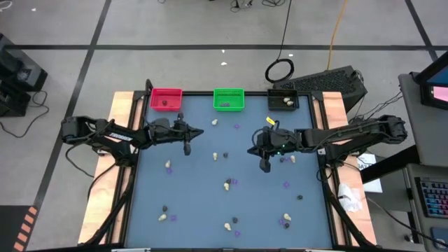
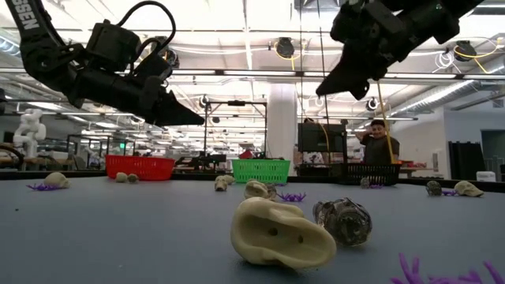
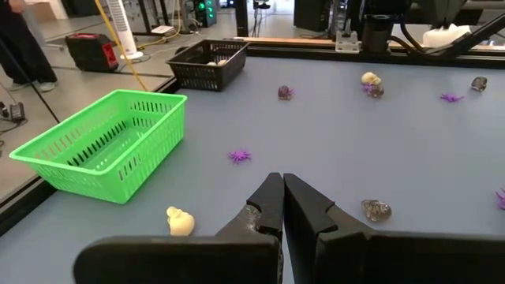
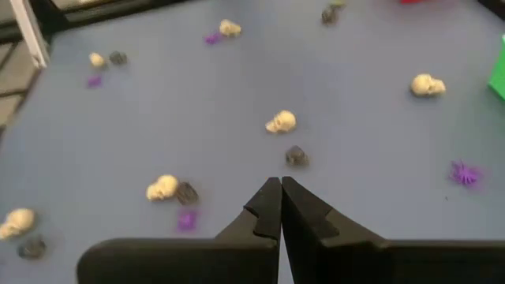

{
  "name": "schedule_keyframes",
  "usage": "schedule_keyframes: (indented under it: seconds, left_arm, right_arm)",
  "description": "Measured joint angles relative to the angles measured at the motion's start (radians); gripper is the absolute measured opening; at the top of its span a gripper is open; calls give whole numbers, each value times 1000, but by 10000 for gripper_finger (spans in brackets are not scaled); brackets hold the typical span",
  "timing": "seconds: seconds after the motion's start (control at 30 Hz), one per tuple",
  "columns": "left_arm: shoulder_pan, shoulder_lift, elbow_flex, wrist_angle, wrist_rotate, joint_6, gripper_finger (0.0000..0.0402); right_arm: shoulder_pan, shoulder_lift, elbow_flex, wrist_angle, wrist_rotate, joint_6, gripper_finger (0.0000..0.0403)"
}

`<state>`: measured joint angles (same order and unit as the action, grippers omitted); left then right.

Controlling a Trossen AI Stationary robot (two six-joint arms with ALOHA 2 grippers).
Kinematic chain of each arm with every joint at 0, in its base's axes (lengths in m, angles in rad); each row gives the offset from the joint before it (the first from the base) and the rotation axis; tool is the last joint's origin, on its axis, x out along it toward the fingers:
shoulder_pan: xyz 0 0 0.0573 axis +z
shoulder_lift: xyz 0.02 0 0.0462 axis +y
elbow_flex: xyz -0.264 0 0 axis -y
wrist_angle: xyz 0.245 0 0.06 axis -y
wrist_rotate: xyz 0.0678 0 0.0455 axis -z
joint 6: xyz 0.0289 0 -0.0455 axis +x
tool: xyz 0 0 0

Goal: Sort Halloween decoration
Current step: Put the black skull toy into the red bin

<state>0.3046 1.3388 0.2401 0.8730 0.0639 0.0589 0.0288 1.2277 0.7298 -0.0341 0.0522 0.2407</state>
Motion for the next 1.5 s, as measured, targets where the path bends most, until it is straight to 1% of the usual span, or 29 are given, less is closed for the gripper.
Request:
schedule_keyframes:
  seconds: [0.17, 0.33, 0.5, 0.63, 0.8, 0.9, 1.0, 1.23, 1.4, 1.5]
  left_arm:
    - [0, 0, 0, 0, -3, 0, 6]
    - [0, 0, 0, 0, -5, 0, 6]
    - [0, 0, 0, 0, -5, 0, 6]
    - [0, 0, 0, 0, -6, 0, 6]
    - [0, 0, 0, 0, -9, 0, 6]
    - [0, 0, 0, 0, -9, 0, 6]
    - [0, 0, 0, 0, -9, 0, 6]
    - [0, 0, 0, 0, -9, 0, 6]
    - [0, 0, 0, -1, -9, -1, 6]
    - [-4, 0, 0, -2, -10, -21, 6]
  right_arm:
    - [1, 59, 19, 5, 1, -46, 0]
    - [34, 157, 95, -13, -2, -109, 0]
    - [85, 257, 221, -173, -3, -119, 0]
    - [122, 330, 315, -307, -2, -68, 0]
    - [157, 397, 402, -451, -3, -9, 0]
    - [172, 421, 447, -543, -4, 38, 11]
    - [192, 435, 472, -603, -16, 74, 34]
    - [233, 473, 474, -594, -49, 114, 97]
    - [232, 538, 474, -468, -49, 106, 130]
    - [231, 590, 474, -381, -51, 59, 143]
